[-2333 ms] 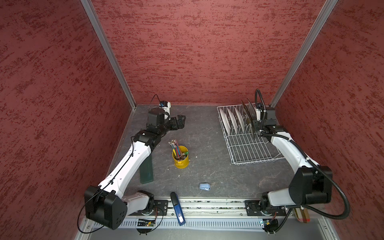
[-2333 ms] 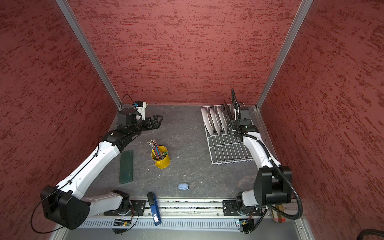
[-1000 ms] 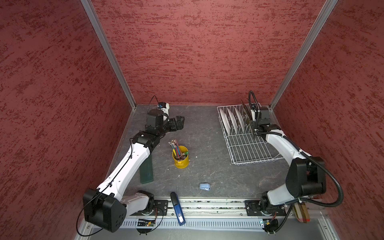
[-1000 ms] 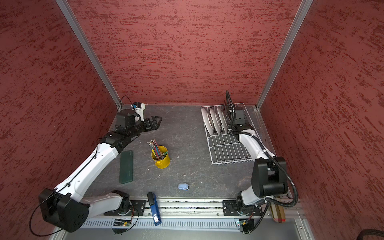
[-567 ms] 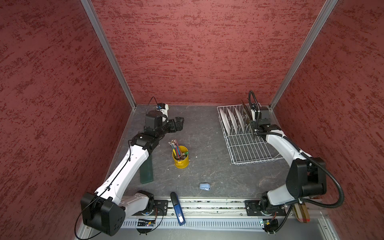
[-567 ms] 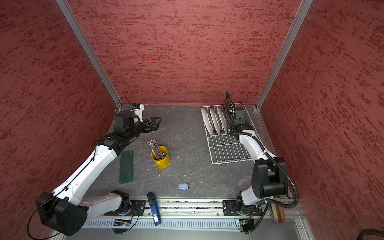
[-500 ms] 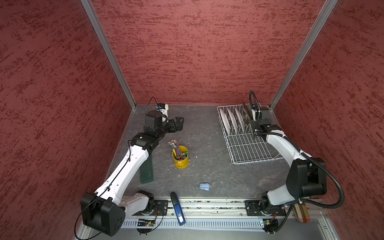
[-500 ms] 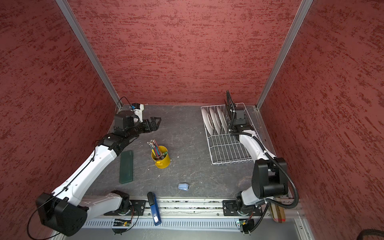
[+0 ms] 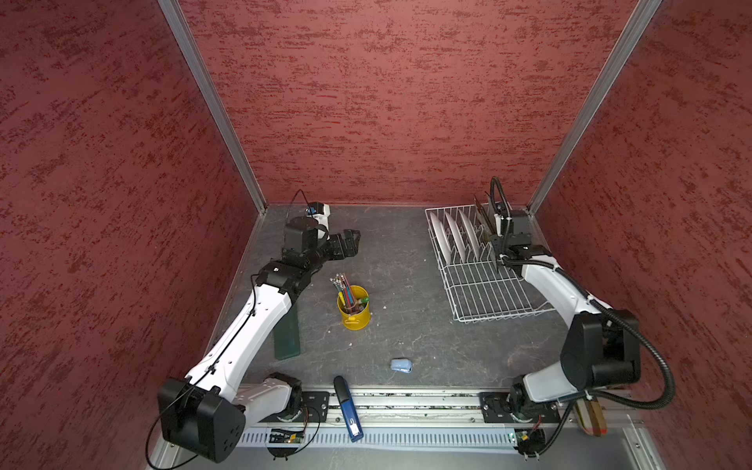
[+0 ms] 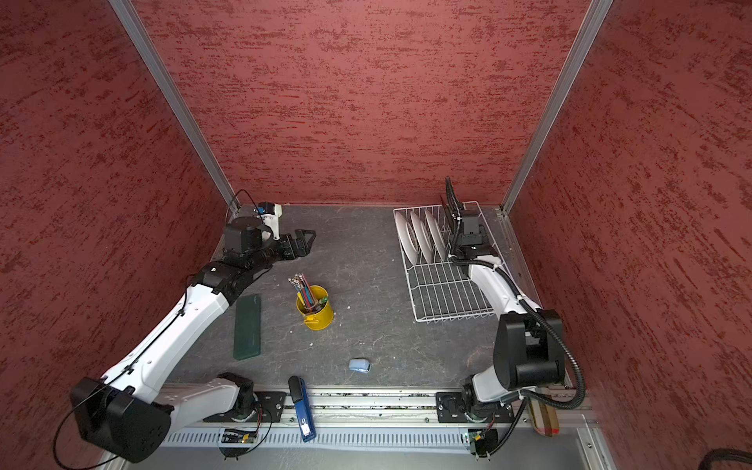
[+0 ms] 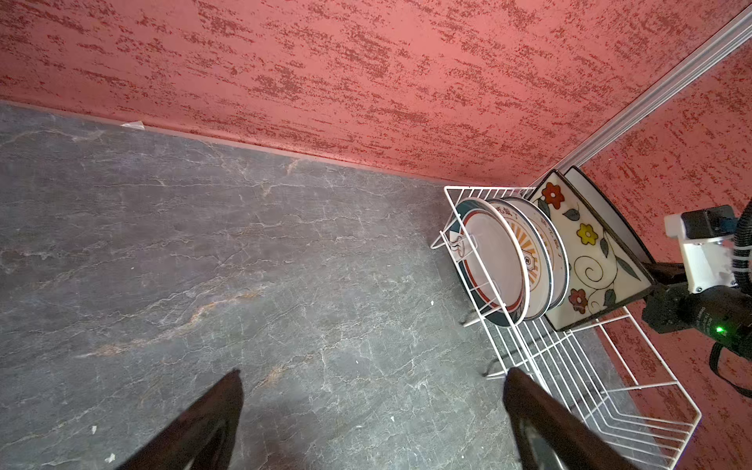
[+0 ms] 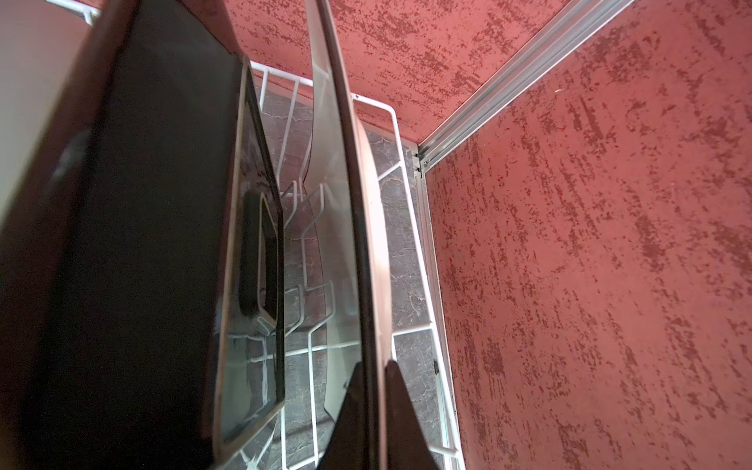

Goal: Unload the plates from the dish rack
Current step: 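Lower the right gripper onto the white square plate's top edge and close, then lift the white square plate up out of the rack with the right gripper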

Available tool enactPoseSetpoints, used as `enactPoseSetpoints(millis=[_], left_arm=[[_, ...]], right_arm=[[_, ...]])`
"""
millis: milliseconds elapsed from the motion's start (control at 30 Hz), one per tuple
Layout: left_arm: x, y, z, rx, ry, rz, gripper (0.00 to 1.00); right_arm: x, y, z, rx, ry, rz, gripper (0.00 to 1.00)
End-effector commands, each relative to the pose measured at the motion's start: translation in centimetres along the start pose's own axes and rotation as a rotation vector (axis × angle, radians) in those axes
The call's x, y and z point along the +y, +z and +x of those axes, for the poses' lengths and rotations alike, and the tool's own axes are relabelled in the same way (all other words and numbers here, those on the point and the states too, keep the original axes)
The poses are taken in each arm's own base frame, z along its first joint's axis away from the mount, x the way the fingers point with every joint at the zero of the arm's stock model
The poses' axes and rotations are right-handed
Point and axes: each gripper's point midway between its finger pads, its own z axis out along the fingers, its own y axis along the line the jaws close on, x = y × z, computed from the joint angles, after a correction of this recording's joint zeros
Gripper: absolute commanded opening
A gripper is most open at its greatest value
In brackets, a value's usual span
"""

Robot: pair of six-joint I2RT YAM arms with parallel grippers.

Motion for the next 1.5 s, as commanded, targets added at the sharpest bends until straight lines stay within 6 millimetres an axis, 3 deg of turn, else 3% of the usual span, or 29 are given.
enactPoseSetpoints(millis=[0, 700, 1467], left_arm=[[0.1, -0.3, 0.2, -0.002, -0.004, 0.001, 1.0], [0.2, -0.4, 0.5, 0.013, 0.015, -0.002, 1.0], [0.5, 0.0, 0.4, 0.014, -0.039, -0.023, 1.0]], right_arm=[[-2.3, -2.8, -3.6, -0.153, 0.05, 0.058, 0.0], [-5.5, -7.8, -8.5, -0.386, 0.164, 0.086, 0.0], [-9.6, -13.6, -11.9, -0.534, 0.204, 0.14, 0.0]])
